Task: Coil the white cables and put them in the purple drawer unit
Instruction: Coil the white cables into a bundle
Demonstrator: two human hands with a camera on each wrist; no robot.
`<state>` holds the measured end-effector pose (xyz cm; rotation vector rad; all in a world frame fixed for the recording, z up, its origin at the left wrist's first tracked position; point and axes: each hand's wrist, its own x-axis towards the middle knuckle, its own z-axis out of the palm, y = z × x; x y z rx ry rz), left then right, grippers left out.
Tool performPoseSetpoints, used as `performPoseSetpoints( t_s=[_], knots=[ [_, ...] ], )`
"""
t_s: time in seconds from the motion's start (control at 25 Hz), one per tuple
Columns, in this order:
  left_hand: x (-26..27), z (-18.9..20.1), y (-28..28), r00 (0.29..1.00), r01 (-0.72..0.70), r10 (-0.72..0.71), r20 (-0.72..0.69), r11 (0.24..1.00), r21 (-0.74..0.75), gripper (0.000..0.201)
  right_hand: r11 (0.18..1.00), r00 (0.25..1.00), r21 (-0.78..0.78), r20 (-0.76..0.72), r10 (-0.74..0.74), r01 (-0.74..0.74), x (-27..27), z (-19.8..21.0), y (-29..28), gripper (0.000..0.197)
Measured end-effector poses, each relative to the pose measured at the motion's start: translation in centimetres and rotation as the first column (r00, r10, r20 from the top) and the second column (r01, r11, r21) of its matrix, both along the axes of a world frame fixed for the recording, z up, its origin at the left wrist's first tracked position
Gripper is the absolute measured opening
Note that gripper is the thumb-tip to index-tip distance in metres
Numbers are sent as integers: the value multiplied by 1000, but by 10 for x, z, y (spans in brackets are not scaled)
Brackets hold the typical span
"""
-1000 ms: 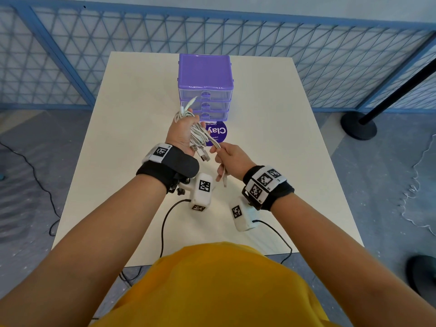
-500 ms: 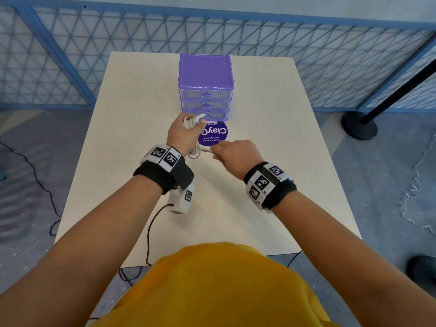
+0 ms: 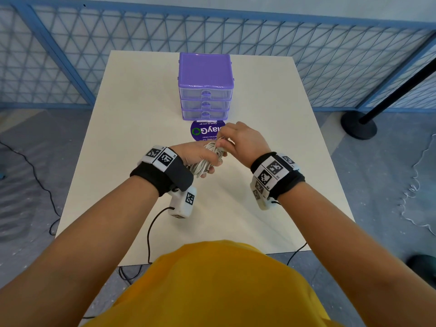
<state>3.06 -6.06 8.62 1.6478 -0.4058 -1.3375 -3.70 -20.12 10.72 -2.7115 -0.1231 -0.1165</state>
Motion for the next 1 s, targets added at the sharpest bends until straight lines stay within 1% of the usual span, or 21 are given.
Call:
performPoseSetpoints(
  t_s=[0.08, 0.16, 0.32, 0.48, 0.64, 0.72, 0.8, 0.88, 1.0],
  knots=[
    [-5, 1, -1, 998, -7, 6, -64, 1000, -7, 30, 995, 998, 95, -45, 38, -34, 0, -3, -1, 23],
    [-8, 1, -1, 994, -46, 40, -106, 998, -50, 34, 981, 997, 191, -66, 48, -35, 0, -7, -1, 23],
    [-4, 5, 2, 972, -165, 138, -192, 977, -134, 40, 931, 1000, 365, -28, -6, 16, -4, -9, -5, 29],
    [-4, 8, 2, 959, -221, 180, -220, 959, -176, 43, 907, 998, 417, -21, -52, 56, -7, -10, -5, 30],
    [-11, 10, -4, 931, -310, 241, -274, 919, -243, 42, 877, 994, 468, -12, -113, 106, -6, -11, 5, 33],
    [-11, 9, -5, 918, -354, 271, -288, 888, -293, 51, 881, 991, 459, 3, -134, 118, -5, -12, 6, 32],
    [-12, 9, -7, 904, -403, 309, -297, 849, -343, 60, 897, 981, 406, 5, -194, 175, -1, -15, 6, 31],
    [-12, 11, -11, 883, -457, 364, -297, 810, -366, 57, 895, 962, 362, -28, -271, 262, 2, -18, 9, 32],
    [-13, 12, -15, 846, -531, 453, -280, 757, -381, 50, 863, 955, 414, -63, -290, 290, 4, -18, 16, 34]
  ],
)
